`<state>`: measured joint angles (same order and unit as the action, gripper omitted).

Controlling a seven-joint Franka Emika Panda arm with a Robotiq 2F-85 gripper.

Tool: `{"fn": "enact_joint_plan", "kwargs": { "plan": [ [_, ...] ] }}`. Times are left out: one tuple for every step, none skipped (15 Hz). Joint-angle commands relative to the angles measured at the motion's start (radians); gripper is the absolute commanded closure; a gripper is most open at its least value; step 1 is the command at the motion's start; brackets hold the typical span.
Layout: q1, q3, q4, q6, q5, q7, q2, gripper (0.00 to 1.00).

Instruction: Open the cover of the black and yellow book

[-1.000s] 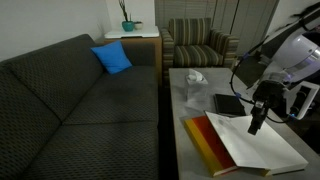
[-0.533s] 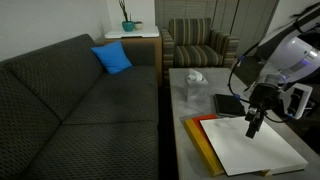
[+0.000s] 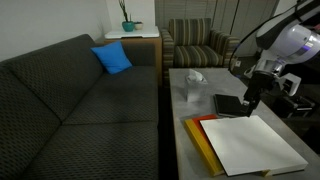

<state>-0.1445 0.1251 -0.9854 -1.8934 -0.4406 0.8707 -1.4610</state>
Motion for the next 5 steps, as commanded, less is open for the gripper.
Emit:
{"fn": "enact_joint_plan", "kwargs": {
  "plan": [
    [0.031,-0.053,-0.112,-0.184,0.035,0.024,0.093,0.0],
    [0.037,-0.064,-0.141,-0.249,0.04,0.03,0.113,0.0],
    [0.042,-0.074,-0.17,-0.313,0.044,0.039,0.133,0.0],
    [0.05,-0.084,-0.196,-0.383,0.047,0.047,0.146,0.0],
    [0.054,-0.092,-0.232,-0.456,0.047,0.059,0.166,0.0]
  ]
}}
